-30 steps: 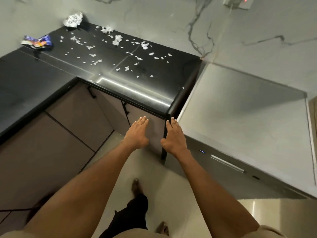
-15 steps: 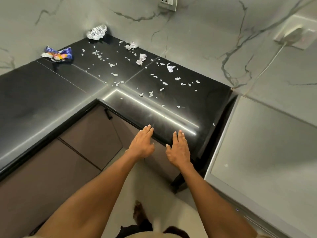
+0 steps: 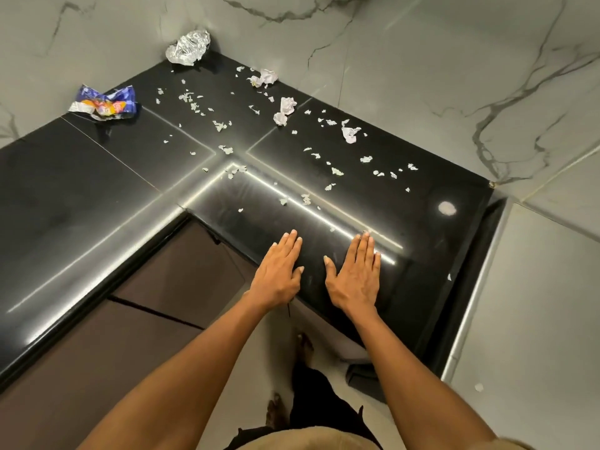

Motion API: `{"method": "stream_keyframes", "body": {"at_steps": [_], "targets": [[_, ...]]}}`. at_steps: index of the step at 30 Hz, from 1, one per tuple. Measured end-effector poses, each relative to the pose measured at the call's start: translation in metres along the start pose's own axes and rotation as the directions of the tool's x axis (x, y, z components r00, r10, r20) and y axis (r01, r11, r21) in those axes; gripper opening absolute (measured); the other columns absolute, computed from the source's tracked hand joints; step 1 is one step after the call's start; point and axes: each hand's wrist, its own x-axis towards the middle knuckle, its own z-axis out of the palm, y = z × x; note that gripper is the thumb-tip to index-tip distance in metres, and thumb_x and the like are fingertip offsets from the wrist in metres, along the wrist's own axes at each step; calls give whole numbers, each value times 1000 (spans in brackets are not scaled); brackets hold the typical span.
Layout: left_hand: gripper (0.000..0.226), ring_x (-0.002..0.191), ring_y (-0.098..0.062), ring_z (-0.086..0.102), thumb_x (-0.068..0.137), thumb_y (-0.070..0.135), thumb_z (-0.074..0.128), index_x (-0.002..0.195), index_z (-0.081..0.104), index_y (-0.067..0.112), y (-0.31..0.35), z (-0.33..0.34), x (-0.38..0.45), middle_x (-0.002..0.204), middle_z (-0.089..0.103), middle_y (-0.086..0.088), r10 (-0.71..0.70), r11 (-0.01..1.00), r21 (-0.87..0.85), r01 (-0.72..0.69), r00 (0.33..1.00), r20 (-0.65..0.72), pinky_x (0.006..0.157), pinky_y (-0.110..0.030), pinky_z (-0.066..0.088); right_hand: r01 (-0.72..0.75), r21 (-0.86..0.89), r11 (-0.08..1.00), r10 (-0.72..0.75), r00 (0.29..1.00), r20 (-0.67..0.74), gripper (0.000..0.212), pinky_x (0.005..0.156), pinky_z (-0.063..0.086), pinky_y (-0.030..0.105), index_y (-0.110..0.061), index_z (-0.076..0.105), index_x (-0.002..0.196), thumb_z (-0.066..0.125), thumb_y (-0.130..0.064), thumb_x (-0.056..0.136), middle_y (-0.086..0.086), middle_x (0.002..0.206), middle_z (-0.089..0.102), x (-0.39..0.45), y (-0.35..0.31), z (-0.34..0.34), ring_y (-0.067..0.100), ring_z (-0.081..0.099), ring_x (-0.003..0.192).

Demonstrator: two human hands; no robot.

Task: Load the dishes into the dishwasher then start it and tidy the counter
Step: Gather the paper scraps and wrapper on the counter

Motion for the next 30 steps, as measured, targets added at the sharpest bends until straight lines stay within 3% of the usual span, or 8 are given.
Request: {"method": "stream_keyframes", "body": {"at_steps": [7, 10, 13, 17, 21, 25, 28, 30], "targets": [[71, 153, -12, -4, 98, 27, 48, 159, 15, 13, -3, -4, 48, 167, 3, -1, -29, 1000, -7, 28, 998, -63, 125, -40, 10, 63, 47, 997, -63, 998, 5, 86, 126, -1, 47, -3, 0, 160, 20, -61, 99, 14, 168, -9, 101, -24, -1, 24, -15, 155], [77, 154, -14, -2, 92, 14, 52, 159, 15, 9, -1, -9, 61, 167, 5, -4, -103, 994, -46, 96, 975, -197, 125, -39, 11, 246, 100, 964, -252, 966, 48, 83, 126, -2, 44, -8, -1, 161, 31, -55, 100, 9, 169, -8, 134, -35, -4, 20, -14, 155], [78, 154, -17, -3, 90, 8, 50, 158, 13, 6, -3, -15, 73, 167, 5, -7, -227, 974, -64, 218, 923, -309, 125, -39, 8, 368, 322, 873, -390, 921, 6, 78, 127, 2, 38, -12, 8, 162, 47, -42, 101, 4, 170, 1, 151, -41, -8, 15, -6, 156], [72, 153, -16, -9, 98, 21, 43, 159, 7, 7, -13, -10, 88, 167, -3, -6, -375, 926, -72, 371, 881, -288, 126, -41, 7, 206, 411, 888, -109, 963, -246, 72, 127, 7, 38, -8, 26, 158, 51, -33, 95, 9, 168, 17, 155, -16, -14, 20, 8, 156], [71, 153, -16, -13, 98, 42, 24, 159, 4, 11, -3, 0, 105, 167, -7, -6, -449, 886, -9, 463, 854, -264, 125, -44, 1, -85, 270, 959, 144, 968, -206, 81, 127, 4, 44, 0, 13, 159, 50, -36, 96, 18, 168, 7, 168, 27, -19, 29, 3, 156], [71, 151, -14, -18, 100, 45, 21, 159, -1, 12, 17, 6, 126, 166, -13, -4, -302, 949, 36, 313, 937, -175, 125, -41, -6, -162, 105, 981, 172, 981, -94, 89, 126, 2, 49, 3, -1, 158, 30, -57, 100, 22, 166, -6, 174, 20, -12, 33, -7, 155], [71, 152, -11, -14, 96, 42, 16, 159, 5, 12, 27, 7, 147, 167, -7, -2, -190, 981, -63, 184, 974, -123, 125, -40, -6, -8, 85, 996, 10, 1000, -28, 87, 126, -2, 48, 1, -5, 158, 15, -60, 100, 21, 166, -12, 175, -18, -6, 32, -14, 154], [69, 153, -10, -5, 95, 38, 16, 158, 14, 10, 28, 6, 158, 166, 4, 0, -202, 959, -232, 165, 968, -147, 125, -40, -1, 126, 134, 983, -129, 992, 13, 79, 126, -4, 45, -1, -4, 159, 21, -53, 104, 18, 166, -12, 180, -34, -5, 28, -15, 154]]}}
